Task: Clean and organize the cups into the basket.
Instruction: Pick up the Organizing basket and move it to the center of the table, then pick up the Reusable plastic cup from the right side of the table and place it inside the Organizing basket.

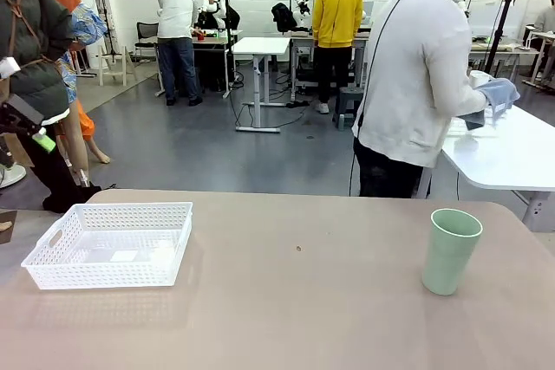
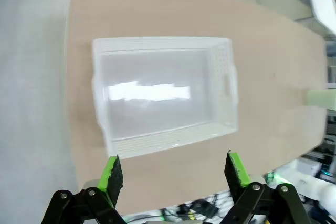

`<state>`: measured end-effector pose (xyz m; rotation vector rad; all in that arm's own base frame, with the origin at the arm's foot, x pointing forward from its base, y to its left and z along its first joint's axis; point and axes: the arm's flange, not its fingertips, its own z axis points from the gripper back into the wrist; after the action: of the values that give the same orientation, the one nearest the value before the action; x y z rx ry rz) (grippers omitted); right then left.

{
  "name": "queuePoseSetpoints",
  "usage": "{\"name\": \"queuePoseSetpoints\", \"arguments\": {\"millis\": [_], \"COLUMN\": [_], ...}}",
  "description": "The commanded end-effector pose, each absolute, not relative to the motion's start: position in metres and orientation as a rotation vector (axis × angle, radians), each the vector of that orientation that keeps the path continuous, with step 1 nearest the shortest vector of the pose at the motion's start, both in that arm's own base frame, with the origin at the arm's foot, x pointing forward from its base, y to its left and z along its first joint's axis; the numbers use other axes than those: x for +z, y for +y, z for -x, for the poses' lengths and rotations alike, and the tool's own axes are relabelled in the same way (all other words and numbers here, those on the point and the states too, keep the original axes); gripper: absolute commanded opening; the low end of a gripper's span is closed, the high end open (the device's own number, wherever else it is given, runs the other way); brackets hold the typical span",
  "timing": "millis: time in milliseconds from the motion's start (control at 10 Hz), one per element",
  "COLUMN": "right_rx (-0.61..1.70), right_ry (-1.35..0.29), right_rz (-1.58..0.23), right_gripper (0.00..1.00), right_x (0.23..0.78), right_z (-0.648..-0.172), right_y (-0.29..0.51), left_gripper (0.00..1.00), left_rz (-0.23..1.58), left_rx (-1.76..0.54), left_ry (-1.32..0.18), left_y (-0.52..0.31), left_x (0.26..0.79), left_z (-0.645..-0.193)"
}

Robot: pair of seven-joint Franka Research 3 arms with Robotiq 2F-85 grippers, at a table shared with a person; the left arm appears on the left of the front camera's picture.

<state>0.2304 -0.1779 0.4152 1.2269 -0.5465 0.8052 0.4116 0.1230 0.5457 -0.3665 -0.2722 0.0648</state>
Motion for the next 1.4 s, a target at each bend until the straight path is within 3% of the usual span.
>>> {"name": "queuePoseSetpoints", "arguments": {"millis": [0,500,1300], "right_rx": [0.904,0.868,0.856], "right_ry": [-0.621,-0.816,-0.771], "right_rz": [-1.041,-0.858,-0.873], "right_gripper": [1.0,1.0,1.0], "right_x": [0.392,0.37,0.377], "right_z": [-0.247,-0.296,-0.291], "right_y": [-0.171,-0.158,-0.167], "left_gripper": [1.0,1.0,1.0], "left_rz": [0.24,0.215,0.222], "left_rx": [0.107,0.095,0.1], "left_ry": [-0.264,-0.273,-0.283], "left_y": [0.119,0.128,0.128], "left_x": [0.531,0.525,0.522], "left_z": [-0.406,-0.412,-0.412]}}
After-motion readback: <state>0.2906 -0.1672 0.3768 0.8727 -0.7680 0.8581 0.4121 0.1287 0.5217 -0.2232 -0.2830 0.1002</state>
